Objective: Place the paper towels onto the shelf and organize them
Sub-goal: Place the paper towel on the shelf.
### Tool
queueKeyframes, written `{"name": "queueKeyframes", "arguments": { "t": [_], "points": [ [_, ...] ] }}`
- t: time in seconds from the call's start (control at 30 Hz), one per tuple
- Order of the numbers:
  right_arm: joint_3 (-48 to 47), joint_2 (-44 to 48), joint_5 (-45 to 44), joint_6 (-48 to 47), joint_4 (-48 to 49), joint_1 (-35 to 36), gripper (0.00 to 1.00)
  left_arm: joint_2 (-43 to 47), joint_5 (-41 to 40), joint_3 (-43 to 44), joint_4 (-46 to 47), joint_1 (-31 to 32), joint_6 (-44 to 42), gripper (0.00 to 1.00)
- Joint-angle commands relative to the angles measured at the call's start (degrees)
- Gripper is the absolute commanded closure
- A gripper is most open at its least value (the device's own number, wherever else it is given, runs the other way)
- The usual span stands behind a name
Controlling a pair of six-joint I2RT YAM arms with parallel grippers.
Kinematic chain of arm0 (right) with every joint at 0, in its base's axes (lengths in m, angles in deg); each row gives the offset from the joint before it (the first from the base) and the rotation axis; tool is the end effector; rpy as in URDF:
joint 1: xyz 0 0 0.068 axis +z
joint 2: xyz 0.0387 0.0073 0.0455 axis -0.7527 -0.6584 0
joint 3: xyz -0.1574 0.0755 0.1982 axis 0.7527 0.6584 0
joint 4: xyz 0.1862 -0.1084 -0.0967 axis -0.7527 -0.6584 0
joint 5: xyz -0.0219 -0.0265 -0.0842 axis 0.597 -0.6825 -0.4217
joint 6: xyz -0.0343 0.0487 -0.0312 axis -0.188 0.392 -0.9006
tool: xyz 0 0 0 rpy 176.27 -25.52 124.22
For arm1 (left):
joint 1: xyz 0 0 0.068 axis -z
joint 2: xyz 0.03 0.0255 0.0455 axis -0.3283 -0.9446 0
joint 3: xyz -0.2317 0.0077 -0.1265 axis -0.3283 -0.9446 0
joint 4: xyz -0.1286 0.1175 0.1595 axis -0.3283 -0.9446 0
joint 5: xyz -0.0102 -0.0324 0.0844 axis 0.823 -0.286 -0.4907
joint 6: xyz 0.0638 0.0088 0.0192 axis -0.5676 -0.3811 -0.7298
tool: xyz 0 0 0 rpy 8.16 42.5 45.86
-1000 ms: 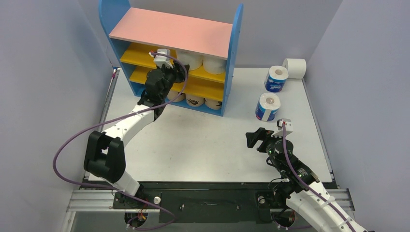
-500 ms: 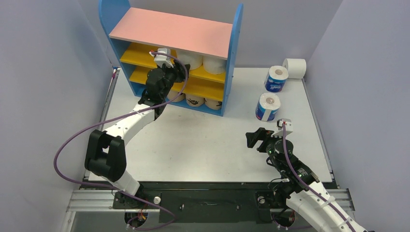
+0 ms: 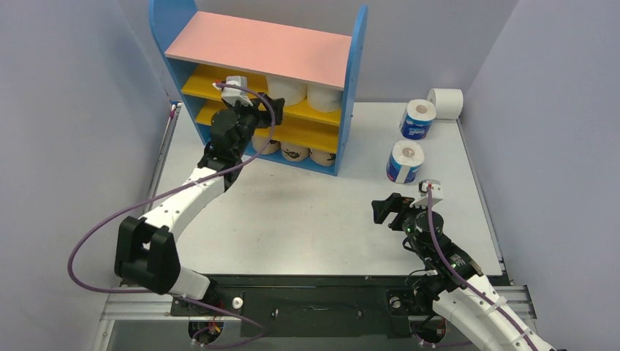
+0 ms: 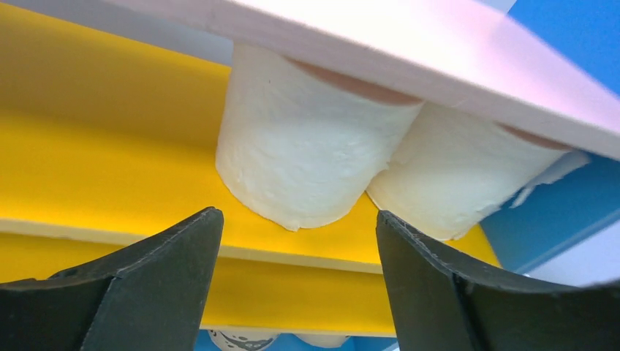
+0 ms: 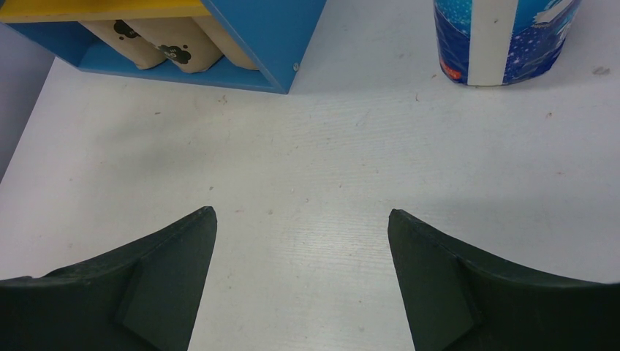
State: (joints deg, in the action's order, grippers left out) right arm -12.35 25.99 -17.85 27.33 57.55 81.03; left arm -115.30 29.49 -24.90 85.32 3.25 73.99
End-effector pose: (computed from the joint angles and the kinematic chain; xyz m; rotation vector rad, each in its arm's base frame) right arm 0.1144 0.0598 0.2308 0.1591 1.9349 0.5915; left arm 0.3268 -0.1312 0.3603 -0.0346 1.4963 -0.5684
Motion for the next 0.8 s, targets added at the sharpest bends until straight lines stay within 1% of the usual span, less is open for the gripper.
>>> {"name": "queueKeyframes", "arguments": {
  "t": [0.0, 0.1, 0.17, 0.23, 0.27, 0.3, 0.33, 0.37, 0.4, 0.5, 0.53, 0.6, 0.67, 0.77],
  "points": [
    [-1.3, 0.1, -0.7, -0.3, 1.8, -0.4, 0.17, 10.4, -2.4, -2.2, -0.6, -0.3, 2.3, 0.22],
    [-1.3, 0.1, -0.8, 0.6, 2.1, -0.3, 0.17, 15.2, -5.1, -4.3, -4.6, -0.2, 5.0, 0.18],
    [-1.6, -0.2, -1.1, 1.6, 2.2, -0.3, 0.17, 19.8, -5.9, -5.6, -7.4, -0.1, 6.4, 0.15],
    [-2.3, -0.8, -2.6, 3.1, 1.4, -0.4, 0.16, 22.4, -5.7, -6.2, -11.5, -0.1, 7.6, 0.11],
    [-2.6, -1.3, -3.3, 4.5, 0.7, -0.3, 0.16, 23.2, -5.9, -6.2, -15.4, 0.1, 8.1, 0.0],
    [-3.4, -1.6, -4.7, 5.1, 0.2, -0.3, 0.15, 24.5, -6.1, -6.2, -17.4, 0.3, 8.4, 0.03],
    [-3.9, -2.4, -5.3, 6.3, -0.8, -0.3, 0.14, 25.1, -6.4, -6.3, -21.6, 0.5, 8.9, 0.03],
    [-4.9, -2.8, -6.8, 6.9, -1.4, -0.4, 0.13, 26.2, -6.8, -6.3, -23.6, 0.7, 9.1, 0.03],
    [-5.5, -3.6, -7.7, 7.9, -2.5, -0.3, 0.13, 26.8, -8.6, -6.7, -28.6, 1.1, 9.9, 0.03],
    [-8.5, -5.1, -11.5, 9.6, -4.5, -0.4, 0.11, 29.5, -13.1, -7.7, -37.1, 1.5, 12.9, 0.04],
    [-9.0, -5.6, -12.4, 9.9, -5.0, -0.4, 0.11, 30.0, -15.6, -8.1, -41.7, 1.6, 15.3, 0.04],
    [-10.3, -5.9, -15.1, 10.9, -5.3, -0.4, 0.1, 31.1, -18.4, -8.7, -47.9, 1.6, 18.1, 0.04],
    [-12.5, -6.4, -18.3, 11.3, -5.2, -0.6, 0.1, 32.1, -20.3, -9.7, -52.8, 1.7, 21.0, 0.04],
    [-16.4, -8.7, -20.6, 11.1, -6.6, -1.9, 0.11, 34.1, -21.3, -11.9, -56.6, 2.3, 23.7, 0.04]
  ]
}}
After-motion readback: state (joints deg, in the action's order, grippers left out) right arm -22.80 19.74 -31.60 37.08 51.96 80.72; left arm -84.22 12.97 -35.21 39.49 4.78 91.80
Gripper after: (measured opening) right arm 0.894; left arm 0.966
